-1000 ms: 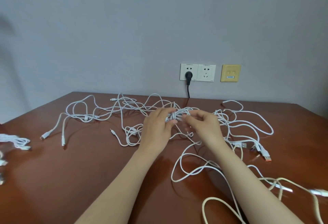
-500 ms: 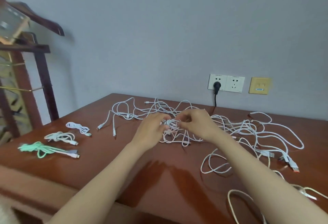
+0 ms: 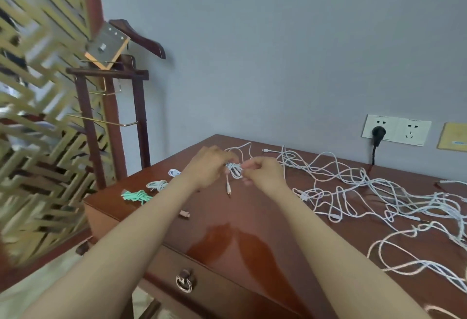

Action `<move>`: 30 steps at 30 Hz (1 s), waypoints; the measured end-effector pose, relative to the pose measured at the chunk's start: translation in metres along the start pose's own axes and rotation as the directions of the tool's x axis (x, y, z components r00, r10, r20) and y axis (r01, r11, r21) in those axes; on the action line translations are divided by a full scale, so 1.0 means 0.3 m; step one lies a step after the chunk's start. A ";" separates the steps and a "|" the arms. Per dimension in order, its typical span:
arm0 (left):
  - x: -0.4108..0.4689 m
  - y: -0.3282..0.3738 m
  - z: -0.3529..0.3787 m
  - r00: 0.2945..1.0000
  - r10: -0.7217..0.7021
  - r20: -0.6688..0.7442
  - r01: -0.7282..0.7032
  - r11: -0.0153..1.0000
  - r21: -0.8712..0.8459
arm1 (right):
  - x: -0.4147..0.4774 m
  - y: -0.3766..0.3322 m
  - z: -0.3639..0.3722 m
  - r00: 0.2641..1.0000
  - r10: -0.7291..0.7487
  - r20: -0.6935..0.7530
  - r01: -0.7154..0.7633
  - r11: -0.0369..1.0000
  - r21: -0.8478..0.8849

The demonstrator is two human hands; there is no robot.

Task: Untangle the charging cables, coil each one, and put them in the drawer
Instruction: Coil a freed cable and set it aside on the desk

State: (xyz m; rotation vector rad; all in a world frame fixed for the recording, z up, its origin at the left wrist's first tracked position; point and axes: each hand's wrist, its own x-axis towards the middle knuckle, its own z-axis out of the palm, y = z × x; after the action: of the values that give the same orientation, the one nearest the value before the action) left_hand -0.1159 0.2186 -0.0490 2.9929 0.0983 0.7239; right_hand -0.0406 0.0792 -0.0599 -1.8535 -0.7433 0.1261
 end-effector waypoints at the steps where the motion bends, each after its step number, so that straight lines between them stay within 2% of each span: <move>1: -0.004 -0.021 -0.001 0.999 0.014 0.044 -0.018 0.995 0.099 | 0.011 0.000 0.034 1.000 0.015 0.009 -0.015 1.000 0.024; 4: -0.001 -0.081 -0.001 0.994 0.033 0.104 -0.065 0.944 0.322 | 0.042 0.002 0.124 0.999 0.052 0.006 -0.052 0.994 0.095; 7: 0.015 -0.141 0.003 0.996 -0.006 0.087 -0.025 0.933 0.360 | 0.080 0.011 0.198 0.995 0.092 -0.022 -0.085 0.972 0.219; 10: 0.040 -0.202 0.034 0.995 -0.057 0.080 0.025 0.935 0.354 | 0.127 0.041 0.260 0.997 0.074 -0.012 -0.069 0.975 0.210; 15: 0.072 -0.281 0.095 0.984 -0.134 0.119 0.088 0.939 0.332 | 0.159 0.101 0.324 0.992 -0.017 0.122 0.016 1.000 0.009; 18: 0.092 -0.316 0.136 0.978 -0.149 0.144 0.089 0.929 0.358 | 0.170 0.146 0.335 0.982 -0.121 0.146 0.142 0.980 -0.140; 20: 0.107 -0.333 0.154 0.970 -0.169 0.177 0.092 0.921 0.379 | 0.191 0.167 0.342 0.963 -0.179 0.202 0.236 0.922 -0.307; 23: 0.115 -0.360 0.170 0.952 -0.210 0.224 0.108 0.912 0.396 | 0.224 0.192 0.356 0.937 -0.167 0.308 0.323 0.752 -0.574; 26: 0.110 -0.379 0.180 0.933 -0.254 0.256 0.138 0.908 0.396 | 0.233 0.199 0.357 0.937 -0.099 0.334 0.309 0.680 -0.665; 30: 0.114 -0.370 0.173 0.919 -0.267 0.291 0.138 0.907 0.397 | 0.240 0.203 0.365 0.975 -0.033 0.218 0.183 0.676 -0.714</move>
State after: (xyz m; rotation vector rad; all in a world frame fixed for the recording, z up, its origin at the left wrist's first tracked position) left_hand -0.0670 0.3295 -0.0878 3.3319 0.5865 0.1700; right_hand -0.0029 0.1934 -0.1400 -2.5822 -1.1540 -0.0997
